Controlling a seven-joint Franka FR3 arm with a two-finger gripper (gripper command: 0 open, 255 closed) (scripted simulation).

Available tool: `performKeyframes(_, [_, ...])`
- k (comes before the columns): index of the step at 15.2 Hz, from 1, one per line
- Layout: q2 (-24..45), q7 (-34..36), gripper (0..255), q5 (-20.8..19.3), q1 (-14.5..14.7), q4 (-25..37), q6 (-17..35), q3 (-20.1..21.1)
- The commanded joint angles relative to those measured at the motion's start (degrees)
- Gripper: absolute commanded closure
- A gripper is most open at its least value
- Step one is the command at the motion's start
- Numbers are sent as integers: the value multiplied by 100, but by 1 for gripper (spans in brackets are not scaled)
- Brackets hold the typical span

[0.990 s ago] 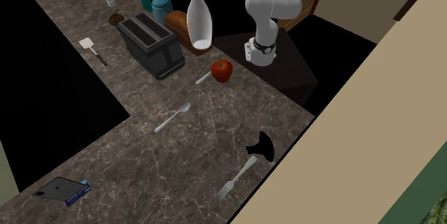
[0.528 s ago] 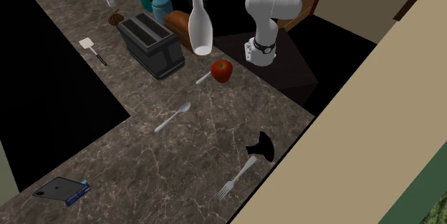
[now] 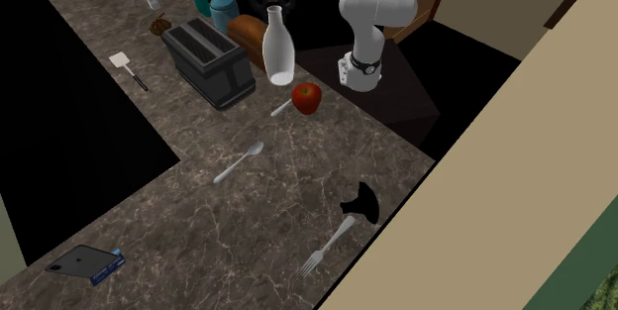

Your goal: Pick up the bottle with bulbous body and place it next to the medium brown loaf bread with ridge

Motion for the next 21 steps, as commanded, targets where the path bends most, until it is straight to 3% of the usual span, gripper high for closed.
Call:
performKeyframes(1, [-16,11,255,-65,-18,-139,136,-77])
performKeyframes(14, [7,136,255,-538,-118,-1022,1075,-640])
performKeyframes(21, [6,136,255,-539,-118,-1022,1075,-641])
